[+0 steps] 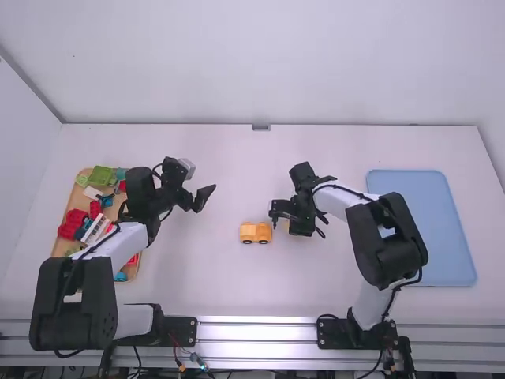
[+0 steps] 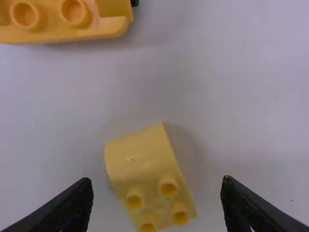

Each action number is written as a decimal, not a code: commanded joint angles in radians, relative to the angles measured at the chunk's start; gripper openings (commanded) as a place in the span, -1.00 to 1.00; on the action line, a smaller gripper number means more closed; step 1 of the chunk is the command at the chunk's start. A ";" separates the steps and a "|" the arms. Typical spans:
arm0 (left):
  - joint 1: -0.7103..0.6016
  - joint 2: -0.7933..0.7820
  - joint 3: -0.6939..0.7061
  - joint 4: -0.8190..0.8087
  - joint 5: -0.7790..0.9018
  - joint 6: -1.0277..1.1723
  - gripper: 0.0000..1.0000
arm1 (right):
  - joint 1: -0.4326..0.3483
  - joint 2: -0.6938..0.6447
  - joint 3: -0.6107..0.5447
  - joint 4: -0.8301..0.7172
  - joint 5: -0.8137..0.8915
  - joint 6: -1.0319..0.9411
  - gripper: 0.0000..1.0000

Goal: Assemble lego blocks to make yellow taxi

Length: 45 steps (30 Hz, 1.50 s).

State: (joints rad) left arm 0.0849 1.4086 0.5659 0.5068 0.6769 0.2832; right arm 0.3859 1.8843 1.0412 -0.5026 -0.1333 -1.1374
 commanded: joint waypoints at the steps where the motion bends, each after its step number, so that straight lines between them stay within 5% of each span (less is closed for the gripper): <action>1: -0.002 -0.025 -0.006 0.002 0.021 -0.006 0.98 | 0.001 0.007 -0.008 -0.010 -0.013 0.024 0.29; 10: 0.005 -0.025 -0.006 0.006 0.021 -0.006 0.98 | 0.002 0.007 -0.009 -0.048 -0.023 0.101 -0.02; 19: -0.006 -0.025 -0.006 0.052 0.022 -0.007 0.98 | 0.011 0.007 -0.009 -0.032 -0.024 0.480 -0.32; 24: -0.006 -0.025 -0.006 0.082 0.023 -0.007 0.98 | 0.035 0.007 -0.009 -0.033 -0.023 0.581 -0.27; 26: -0.006 -0.025 -0.006 0.096 0.021 -0.033 0.98 | 0.046 0.007 -0.009 -0.042 -0.023 0.603 -0.03; 29: -0.006 -0.025 -0.006 0.116 0.021 -0.084 0.98 | 0.069 0.007 -0.010 -0.061 -0.002 0.597 -0.06; 37: -0.006 -0.025 -0.006 0.119 0.021 -0.085 0.98 | 0.113 0.007 -0.011 -0.046 0.098 0.741 -0.55; 44: -0.006 -0.025 -0.006 0.123 0.021 -0.085 0.98 | 0.111 0.007 -0.015 -0.055 0.098 0.948 -0.62; 45: -0.006 -0.025 -0.006 0.124 0.021 -0.085 0.98 | 0.111 0.007 -0.019 -0.045 0.098 0.987 -0.75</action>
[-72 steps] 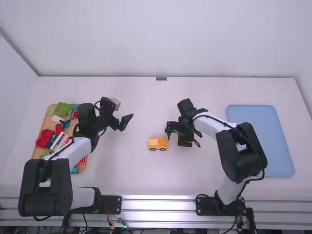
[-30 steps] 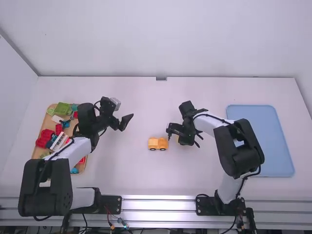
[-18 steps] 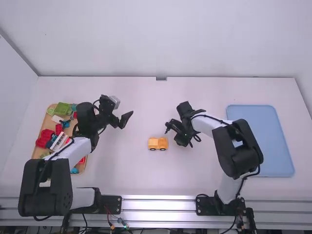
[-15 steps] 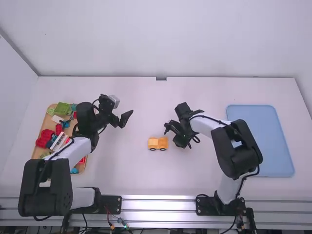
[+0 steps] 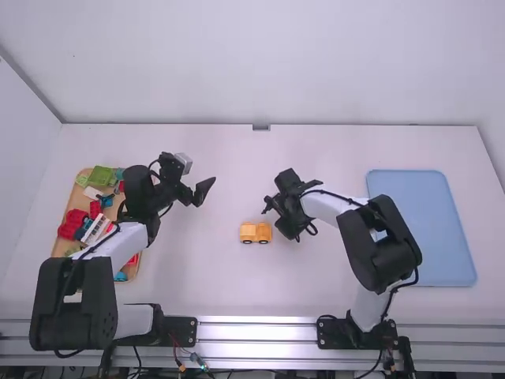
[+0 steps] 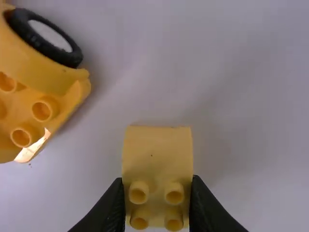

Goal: Assemble lego blocks to make yellow taxi

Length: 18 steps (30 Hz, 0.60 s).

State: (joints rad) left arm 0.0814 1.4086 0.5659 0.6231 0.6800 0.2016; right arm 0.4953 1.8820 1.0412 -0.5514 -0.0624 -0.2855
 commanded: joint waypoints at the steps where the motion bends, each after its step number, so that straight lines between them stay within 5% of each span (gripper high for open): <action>1: -0.002 -0.025 -0.006 0.009 0.018 -0.004 0.98 | 0.001 0.010 -0.021 0.010 0.026 0.146 -0.76; 3: -0.002 -0.025 -0.006 0.012 0.018 -0.004 0.98 | 0.002 0.010 -0.034 0.055 0.028 0.260 -0.99; 18: -0.002 -0.025 -0.006 0.014 0.018 -0.004 0.98 | 0.001 0.009 -0.053 0.070 0.087 0.928 -1.00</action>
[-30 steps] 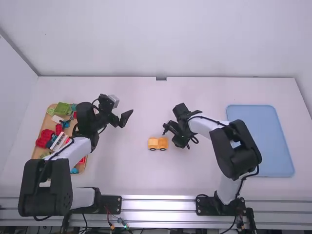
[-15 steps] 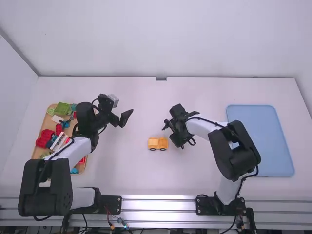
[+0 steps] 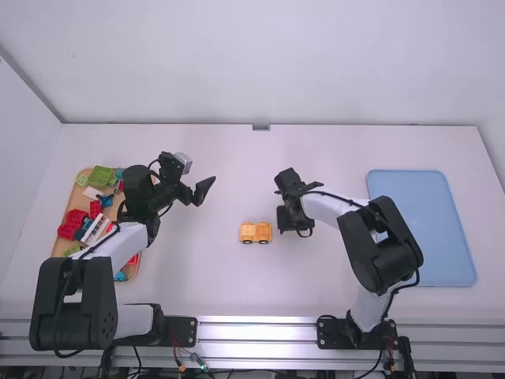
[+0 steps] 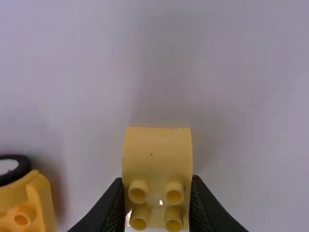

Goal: Assemble lego blocks to make yellow taxi

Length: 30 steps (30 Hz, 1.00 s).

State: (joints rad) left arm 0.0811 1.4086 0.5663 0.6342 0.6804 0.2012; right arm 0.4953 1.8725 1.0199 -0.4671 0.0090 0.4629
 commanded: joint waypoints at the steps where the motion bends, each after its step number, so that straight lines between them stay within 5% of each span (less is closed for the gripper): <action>1: -0.002 -0.025 -0.006 0.003 0.018 -0.003 0.98 | 0.001 0.019 -0.032 -0.014 0.016 0.208 -1.00; 14: -0.002 -0.025 -0.006 0.003 0.018 -0.004 0.98 | -0.046 0.019 -0.032 -0.135 -0.066 1.135 -1.00; 27: -0.002 -0.025 -0.006 0.015 0.018 -0.054 0.98 | -0.045 0.019 -0.033 -0.063 -0.106 1.539 -0.98; 29: -0.002 -0.025 -0.006 0.019 0.019 -0.055 0.98 | -0.039 0.019 -0.033 -0.060 -0.106 1.538 -0.92; 30: -0.002 -0.025 -0.006 0.019 0.018 -0.055 0.98 | -0.036 0.019 -0.033 -0.058 -0.106 1.538 -0.71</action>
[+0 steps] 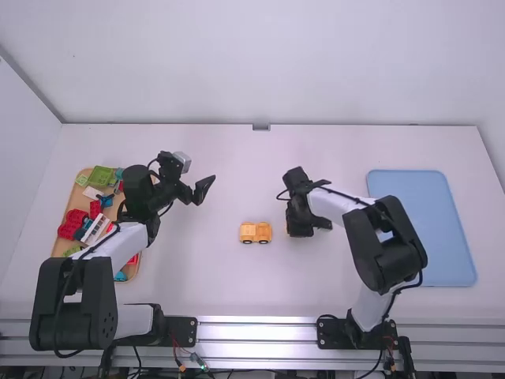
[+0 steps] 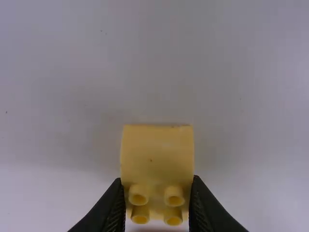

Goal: Assemble lego blocks to make yellow taxi

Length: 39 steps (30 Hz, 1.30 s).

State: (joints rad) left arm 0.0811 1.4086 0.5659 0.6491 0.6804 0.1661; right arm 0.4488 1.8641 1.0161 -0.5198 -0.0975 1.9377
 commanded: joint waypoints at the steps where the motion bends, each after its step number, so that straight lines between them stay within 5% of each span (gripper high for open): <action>1: -0.002 -0.025 -0.006 0.006 0.018 -0.021 0.98 | 0.010 0.027 -0.029 -0.003 0.002 0.062 -0.42; 2: -0.002 -0.025 -0.006 0.005 0.018 -0.021 0.98 | 0.010 0.027 -0.027 0.000 0.002 0.052 0.40; 3: -0.002 -0.025 -0.006 0.005 0.019 -0.021 0.98 | 0.008 0.027 -0.027 0.005 0.000 0.043 0.98; 10: -0.002 -0.025 -0.006 0.003 0.018 -0.020 0.98 | -0.021 0.027 -0.007 -0.018 -0.026 -0.062 0.98; 20: -0.002 -0.025 -0.006 -0.004 0.018 -0.020 0.98 | -0.037 0.025 0.225 -0.276 -0.006 -0.368 0.98; 29: -0.002 -0.025 -0.006 -0.016 0.018 -0.020 0.98 | -0.109 0.025 0.497 -0.523 -0.006 -1.302 0.98; 39: -0.002 -0.025 -0.006 -0.016 0.018 -0.020 0.98 | -0.220 0.025 0.496 -0.496 -0.011 -2.254 0.98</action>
State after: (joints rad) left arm 0.0814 1.4086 0.5659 0.6292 0.6804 0.1520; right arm 0.2489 1.8820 1.5162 -1.0122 -0.1066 0.0364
